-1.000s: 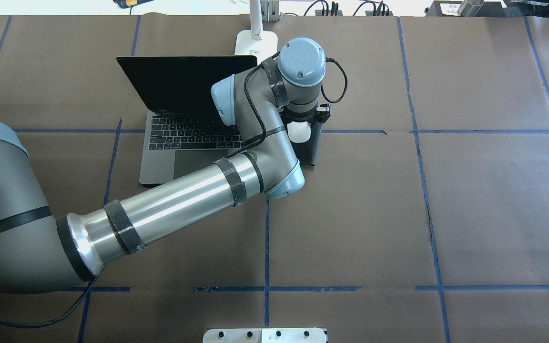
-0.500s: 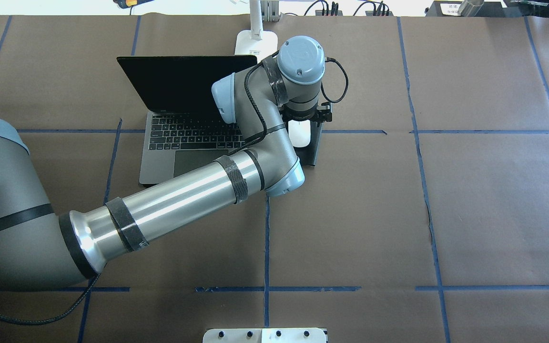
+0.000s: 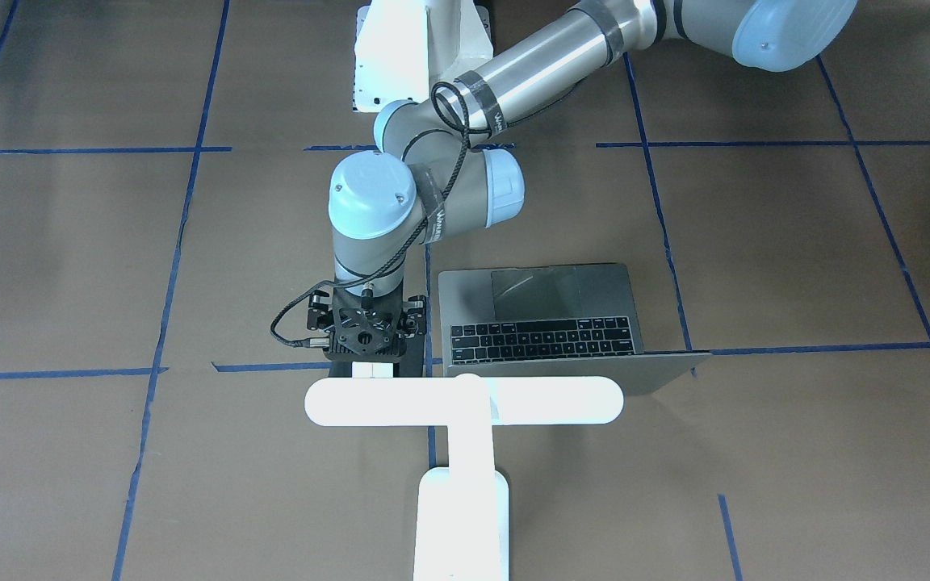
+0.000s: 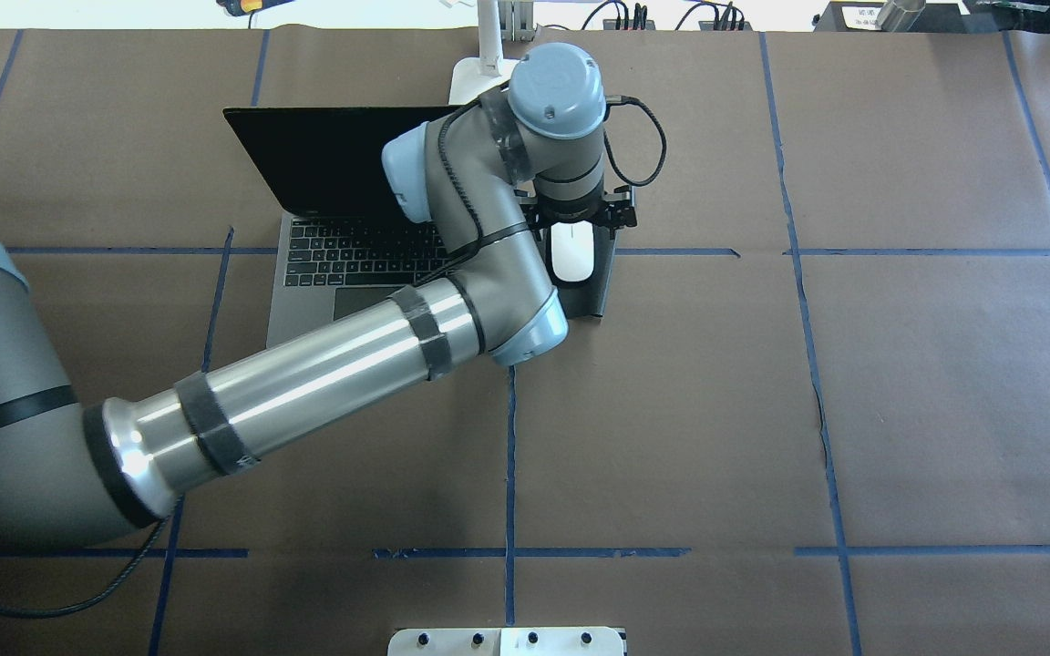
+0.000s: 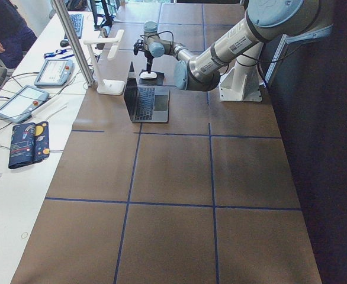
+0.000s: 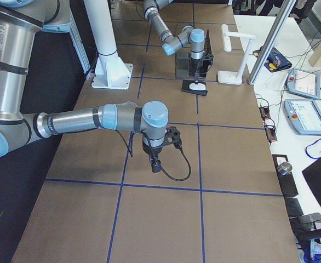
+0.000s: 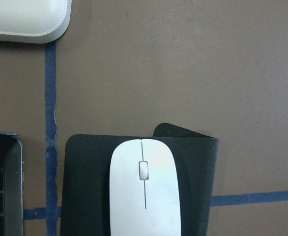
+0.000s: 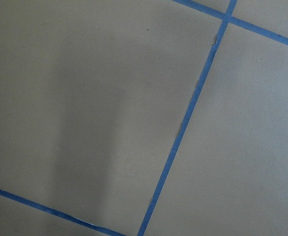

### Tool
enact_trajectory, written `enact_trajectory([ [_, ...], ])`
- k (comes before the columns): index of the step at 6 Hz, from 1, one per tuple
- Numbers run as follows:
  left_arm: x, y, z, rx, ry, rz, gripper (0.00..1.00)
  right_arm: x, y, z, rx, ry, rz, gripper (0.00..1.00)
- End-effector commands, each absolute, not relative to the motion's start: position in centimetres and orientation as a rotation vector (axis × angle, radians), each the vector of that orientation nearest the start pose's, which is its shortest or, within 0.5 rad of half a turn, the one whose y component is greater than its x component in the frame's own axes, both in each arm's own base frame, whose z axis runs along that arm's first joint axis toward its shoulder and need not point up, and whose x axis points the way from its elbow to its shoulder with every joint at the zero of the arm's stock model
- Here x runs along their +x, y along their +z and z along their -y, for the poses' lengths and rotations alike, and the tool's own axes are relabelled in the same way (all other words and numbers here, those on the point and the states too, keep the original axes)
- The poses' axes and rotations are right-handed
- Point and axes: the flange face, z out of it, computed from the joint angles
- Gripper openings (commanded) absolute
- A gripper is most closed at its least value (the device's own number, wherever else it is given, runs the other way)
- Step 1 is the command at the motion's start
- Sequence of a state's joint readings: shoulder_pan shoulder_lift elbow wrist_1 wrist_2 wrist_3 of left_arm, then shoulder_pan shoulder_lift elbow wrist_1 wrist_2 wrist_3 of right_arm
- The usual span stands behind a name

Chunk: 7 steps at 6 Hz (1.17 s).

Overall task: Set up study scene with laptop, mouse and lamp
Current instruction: 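Release the mouse and withdraw the left arm away from the table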

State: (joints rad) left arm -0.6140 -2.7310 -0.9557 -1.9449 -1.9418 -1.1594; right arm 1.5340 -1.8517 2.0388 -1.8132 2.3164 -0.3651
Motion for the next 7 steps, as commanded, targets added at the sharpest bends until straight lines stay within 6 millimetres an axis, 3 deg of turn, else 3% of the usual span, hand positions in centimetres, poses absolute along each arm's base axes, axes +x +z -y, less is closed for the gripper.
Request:
enact_trajectory([
  [1,59.1,15.4,53.4,0.151,0.004,-0.998,1.00,5.2,57.7,36.5,0.069,-0.362,0.748,1.00],
  [3,51.6,17.9,48.0,0.135,0.037,-1.001,1.00,5.2,57.8,36.4,0.067,-0.361,0.747,1.00],
  [5,42.3,20.3,43.8,0.201,0.184,-0.925,1.00,5.3,58.0,36.3,0.063,-0.361,0.746,1.00],
  [6,37.6,22.5,43.3,0.235,0.245,-0.867,1.00,5.4,58.3,35.9,0.056,-0.356,0.746,1.00],
  [7,32.3,26.5,44.2,0.276,0.312,-0.792,1.00,5.8,58.9,35.8,0.049,-0.340,0.747,1.00],
])
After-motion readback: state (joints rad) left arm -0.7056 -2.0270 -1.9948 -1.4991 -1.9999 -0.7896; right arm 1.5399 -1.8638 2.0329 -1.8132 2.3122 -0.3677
